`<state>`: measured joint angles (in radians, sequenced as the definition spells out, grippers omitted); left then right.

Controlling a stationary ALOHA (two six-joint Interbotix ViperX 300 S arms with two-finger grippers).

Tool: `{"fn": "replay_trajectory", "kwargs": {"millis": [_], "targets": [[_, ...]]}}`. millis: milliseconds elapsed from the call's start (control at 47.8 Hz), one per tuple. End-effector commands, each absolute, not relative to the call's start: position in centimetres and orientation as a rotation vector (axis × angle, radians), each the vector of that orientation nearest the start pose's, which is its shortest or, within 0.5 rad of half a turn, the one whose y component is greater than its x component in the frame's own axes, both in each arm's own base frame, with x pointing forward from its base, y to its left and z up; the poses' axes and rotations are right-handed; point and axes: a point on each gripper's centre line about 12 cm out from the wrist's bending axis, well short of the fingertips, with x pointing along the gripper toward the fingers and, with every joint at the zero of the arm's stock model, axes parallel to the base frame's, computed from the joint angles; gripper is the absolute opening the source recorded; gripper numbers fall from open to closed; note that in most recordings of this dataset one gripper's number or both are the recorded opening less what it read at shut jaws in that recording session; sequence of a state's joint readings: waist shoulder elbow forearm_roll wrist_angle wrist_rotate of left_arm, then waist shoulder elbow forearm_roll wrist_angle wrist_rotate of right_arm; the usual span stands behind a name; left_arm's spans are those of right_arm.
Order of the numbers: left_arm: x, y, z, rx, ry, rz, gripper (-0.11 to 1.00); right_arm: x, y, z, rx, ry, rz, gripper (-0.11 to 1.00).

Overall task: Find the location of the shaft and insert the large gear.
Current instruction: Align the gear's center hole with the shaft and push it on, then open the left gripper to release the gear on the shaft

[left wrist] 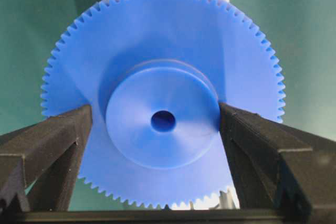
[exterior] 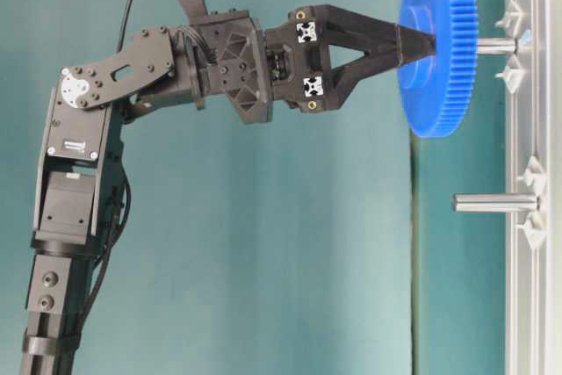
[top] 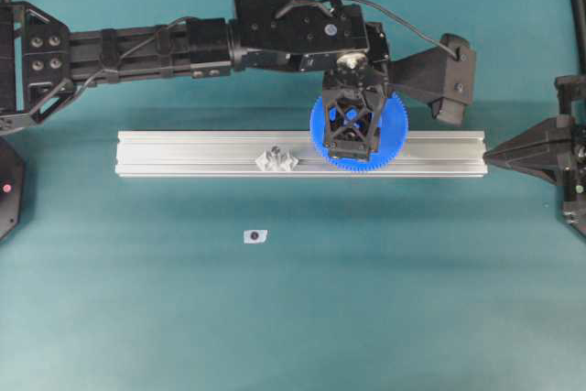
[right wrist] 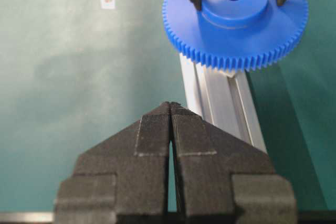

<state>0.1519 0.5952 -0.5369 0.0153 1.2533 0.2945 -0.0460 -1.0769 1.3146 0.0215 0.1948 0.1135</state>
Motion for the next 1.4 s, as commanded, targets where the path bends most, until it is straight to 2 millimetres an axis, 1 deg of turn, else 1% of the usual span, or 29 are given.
{"fn": "replay_trajectory", "kwargs": {"millis": [0, 105, 314, 523, 815, 1108, 1275, 1380], "targets": [[54.4, 8.6, 23.4, 0.176, 1.254, -0.035, 0.89, 16.5, -0.7, 20.5, 0.154, 0.416, -0.074, -0.02], [54.7, 8.1, 24.0, 0.173, 1.24, -0.035, 0.89, 16.5, -0.7, 20.5, 0.154, 0.416, -0.074, -0.02], [54.8, 7.8, 23.8, 0.169, 1.25, -0.037, 0.89, 16.5, -0.7, 20.6, 0.154, 0.415, -0.074, -0.02], [54.9, 7.0, 24.0, 0.152, 1.246, -0.03, 0.89, 16.5, -0.7, 20.6, 0.156, 0.415, -0.074, -0.02], [55.1, 6.7, 24.2, 0.145, 1.229, -0.022, 0.89, 16.4, -0.7, 20.6, 0.155, 0.412, -0.073, -0.02], [54.9, 6.6, 25.6, 0.133, 1.184, -0.007, 0.89, 16.1, -0.7, 20.7, 0.152, 0.398, -0.072, -0.02], [54.6, 5.9, 26.2, 0.141, 1.178, -0.016, 0.88, 15.7, -0.7, 20.7, 0.152, 0.404, -0.072, -0.02], [54.0, 5.6, 26.4, 0.139, 1.182, -0.018, 0.88, 15.6, -0.7, 20.6, 0.152, 0.412, -0.072, -0.02]]}}
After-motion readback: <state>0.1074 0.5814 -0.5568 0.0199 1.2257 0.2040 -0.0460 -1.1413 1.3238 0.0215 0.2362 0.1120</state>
